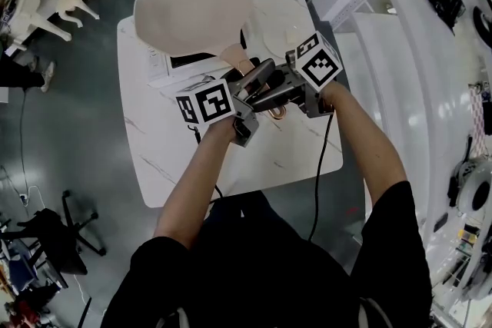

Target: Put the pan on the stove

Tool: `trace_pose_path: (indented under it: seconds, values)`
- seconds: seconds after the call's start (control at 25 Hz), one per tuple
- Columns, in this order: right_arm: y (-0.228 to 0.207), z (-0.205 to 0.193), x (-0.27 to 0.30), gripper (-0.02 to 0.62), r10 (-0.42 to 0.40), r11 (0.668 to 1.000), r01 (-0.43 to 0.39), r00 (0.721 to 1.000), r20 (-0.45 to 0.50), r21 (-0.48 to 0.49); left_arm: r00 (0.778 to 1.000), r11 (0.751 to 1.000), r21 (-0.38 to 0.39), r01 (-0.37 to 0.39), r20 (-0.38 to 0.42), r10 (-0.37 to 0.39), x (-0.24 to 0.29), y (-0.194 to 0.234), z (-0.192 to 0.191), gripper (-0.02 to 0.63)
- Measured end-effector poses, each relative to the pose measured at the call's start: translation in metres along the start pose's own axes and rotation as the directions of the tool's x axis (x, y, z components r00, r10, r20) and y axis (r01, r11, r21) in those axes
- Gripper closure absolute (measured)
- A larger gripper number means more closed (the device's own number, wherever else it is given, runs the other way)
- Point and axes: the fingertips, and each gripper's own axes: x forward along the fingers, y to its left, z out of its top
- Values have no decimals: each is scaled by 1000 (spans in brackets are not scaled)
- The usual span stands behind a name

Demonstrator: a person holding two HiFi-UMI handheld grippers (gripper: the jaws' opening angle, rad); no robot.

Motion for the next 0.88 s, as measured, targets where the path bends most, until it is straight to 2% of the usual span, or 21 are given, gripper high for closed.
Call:
trace_pose_path:
  seconds: [0.24,0.52,0.72,0.88]
  values:
    - [-6,2,-4,383,-23,1000,22,999,48,22,1000,1000,-5,-17,-4,17,5,3,0,370]
    - [-11,6,-14,367,-31,997,18,985,170,79,1000,999,-45,-1,2,1,1,6,-2,308]
    - [-16,7,-30,354,-87,993,64,966,243,100,1000,997,-72,-13,8,13,-5,11,-3,281]
    - [-20,7,-40,353,-166,984,144,947,275,101,999,998,-61,-32,5,32,-16,15,-4,276]
